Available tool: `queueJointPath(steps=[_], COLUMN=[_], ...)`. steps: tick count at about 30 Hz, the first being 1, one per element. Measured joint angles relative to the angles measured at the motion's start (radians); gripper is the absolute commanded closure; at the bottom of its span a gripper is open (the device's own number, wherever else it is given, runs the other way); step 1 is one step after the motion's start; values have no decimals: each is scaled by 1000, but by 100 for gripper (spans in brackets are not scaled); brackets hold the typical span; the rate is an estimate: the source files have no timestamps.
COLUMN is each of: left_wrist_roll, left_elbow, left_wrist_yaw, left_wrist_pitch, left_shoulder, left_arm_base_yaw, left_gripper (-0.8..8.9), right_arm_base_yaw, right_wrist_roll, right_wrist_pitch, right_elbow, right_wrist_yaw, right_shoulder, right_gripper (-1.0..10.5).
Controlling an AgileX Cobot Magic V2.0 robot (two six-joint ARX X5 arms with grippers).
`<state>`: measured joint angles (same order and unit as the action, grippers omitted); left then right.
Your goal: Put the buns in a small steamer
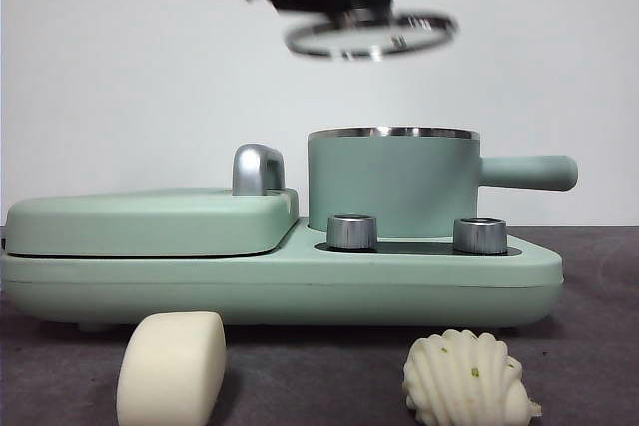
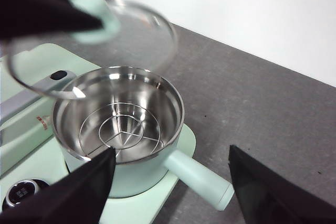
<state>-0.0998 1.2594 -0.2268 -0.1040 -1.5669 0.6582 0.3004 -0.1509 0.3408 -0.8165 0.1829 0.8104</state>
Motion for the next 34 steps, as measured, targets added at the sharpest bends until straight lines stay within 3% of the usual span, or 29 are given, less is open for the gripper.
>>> queueJointPath(steps=[4,7,11,19,26,34], left_wrist_roll=[8,27,51,78,89,90], left_elbow=[0,0,-3,-154,-245,-245], left_wrist_yaw=[37,98,116,117,119,119], left_wrist_pitch=[175,338,493,532,594,581], left_shoulder=[100,169,254,430,546,573], left_arm_base_yaw=[-14,-39,-97,-199,-265,-296], left_gripper=[803,803,802,803,803,803], right_arm_base_yaw=[0,3,53,311,542,665], right_wrist_roll=[0,0,-1,-82,-116,-117], right_wrist_pitch=[0,0,0,0,-2,-92], right_elbow=[0,0,0,-1,-2,-2], right_wrist_yaw=[15,72,102,102,78,76], right_shoulder=[0,0,0,36,190,433], right_gripper=[604,604,604,604,604,561])
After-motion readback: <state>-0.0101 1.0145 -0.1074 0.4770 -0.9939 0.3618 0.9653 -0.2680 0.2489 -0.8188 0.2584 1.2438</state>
